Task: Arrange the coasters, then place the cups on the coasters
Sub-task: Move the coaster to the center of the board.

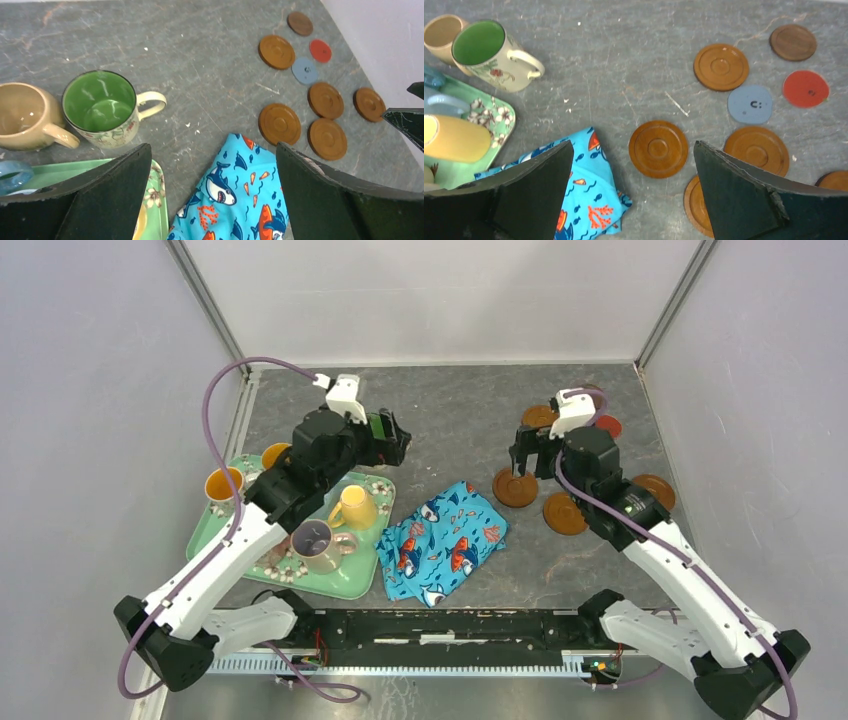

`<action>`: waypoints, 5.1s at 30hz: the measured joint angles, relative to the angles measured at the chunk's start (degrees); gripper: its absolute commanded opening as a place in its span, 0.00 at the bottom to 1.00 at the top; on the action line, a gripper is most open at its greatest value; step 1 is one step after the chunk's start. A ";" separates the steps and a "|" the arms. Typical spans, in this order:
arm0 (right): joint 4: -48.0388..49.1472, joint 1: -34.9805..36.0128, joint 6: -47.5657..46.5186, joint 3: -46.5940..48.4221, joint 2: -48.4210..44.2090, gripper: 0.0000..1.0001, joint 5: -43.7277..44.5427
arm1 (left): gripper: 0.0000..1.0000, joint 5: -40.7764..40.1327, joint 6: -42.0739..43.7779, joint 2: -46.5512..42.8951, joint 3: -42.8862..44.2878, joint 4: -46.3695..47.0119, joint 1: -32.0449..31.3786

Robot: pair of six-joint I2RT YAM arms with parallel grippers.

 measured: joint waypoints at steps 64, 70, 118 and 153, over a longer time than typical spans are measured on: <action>12.39 -12.50 5.35 -13.33 17.33 0.98 2.84 | 1.00 10.19 0.35 1.73 -10.23 4.09 4.11; 17.07 -17.14 5.01 -8.24 27.30 0.98 -1.68 | 1.00 12.33 0.39 1.51 -10.95 5.38 4.11; 16.76 -27.23 6.86 26.51 68.24 0.98 -14.25 | 1.00 14.29 0.44 -0.24 -11.91 7.72 4.11; 8.31 -23.54 3.19 42.56 71.97 0.98 -5.27 | 1.00 15.72 0.44 1.73 -11.91 7.65 5.11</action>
